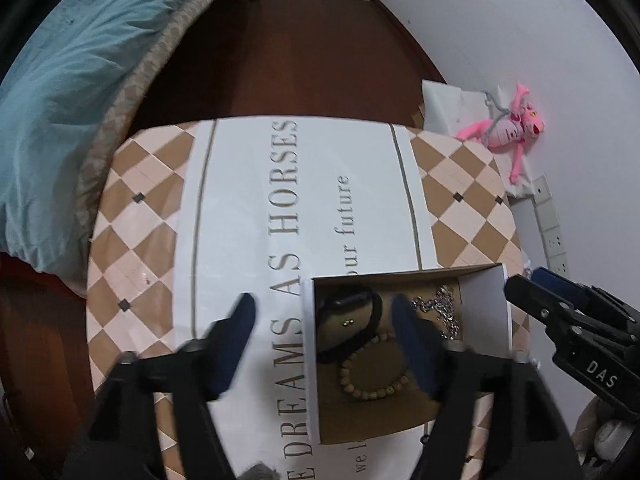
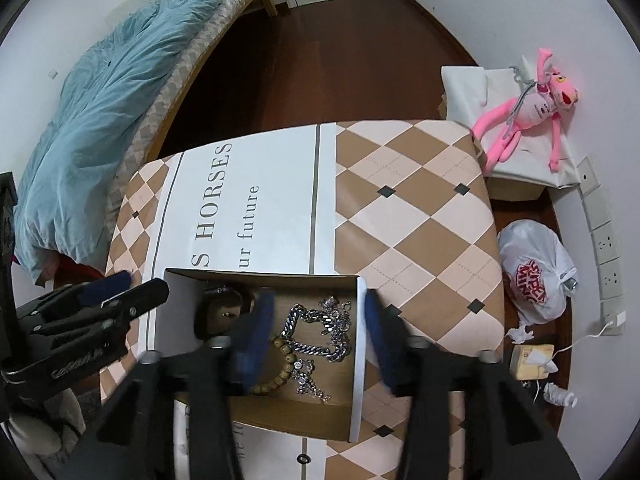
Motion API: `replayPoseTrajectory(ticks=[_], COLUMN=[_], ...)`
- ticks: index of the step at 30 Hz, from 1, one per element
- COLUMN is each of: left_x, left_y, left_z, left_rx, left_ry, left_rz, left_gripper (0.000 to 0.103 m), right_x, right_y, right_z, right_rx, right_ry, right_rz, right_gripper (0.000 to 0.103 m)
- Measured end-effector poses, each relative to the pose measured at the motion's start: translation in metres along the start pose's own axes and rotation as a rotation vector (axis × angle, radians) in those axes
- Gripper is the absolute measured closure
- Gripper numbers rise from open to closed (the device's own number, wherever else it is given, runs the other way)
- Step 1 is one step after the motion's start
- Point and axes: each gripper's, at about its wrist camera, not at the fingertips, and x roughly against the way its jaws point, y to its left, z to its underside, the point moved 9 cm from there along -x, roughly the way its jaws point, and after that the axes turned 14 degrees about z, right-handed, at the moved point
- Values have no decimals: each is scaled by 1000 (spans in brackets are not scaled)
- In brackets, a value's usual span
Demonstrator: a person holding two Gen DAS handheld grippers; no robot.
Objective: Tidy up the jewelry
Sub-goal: 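Open both tools and lift them away from the box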
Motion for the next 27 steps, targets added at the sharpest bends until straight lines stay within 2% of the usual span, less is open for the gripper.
replayPoseTrajectory(ticks=[2,3,4,5,6,11,19,27], left_x=[5,6,8,10,12,20,27,56], left_y=[1,2,2,2,2,3,5,-8], left_z=[2,2,4,6,9,22,43,58], left_rx=[-8,-9,-16,-19,-21,-42,-35,-41], left_ry=[-15,-21,-32,-40,-46,-93,-107,-165], left_rz=[-26,-34,-46,-60,-70,-127,-148,-146], left_gripper=[28,22,12,8,5,3,2,2], right_x=[2,3,3,2,2,-3,3,39], right_y=[-1,-2,-4,-5,-5,-8,-11,-19], right_z=[3,5,9,11,15,40,65,73], right_rx=[5,10,20,28,32,53,48,30], right_ry=[-2,-6,-9,-10,-13,6,-12,-85], right_rz=[21,32,62,85,100,162,203,225], right_gripper=[49,41,35,23,17,7,5,5])
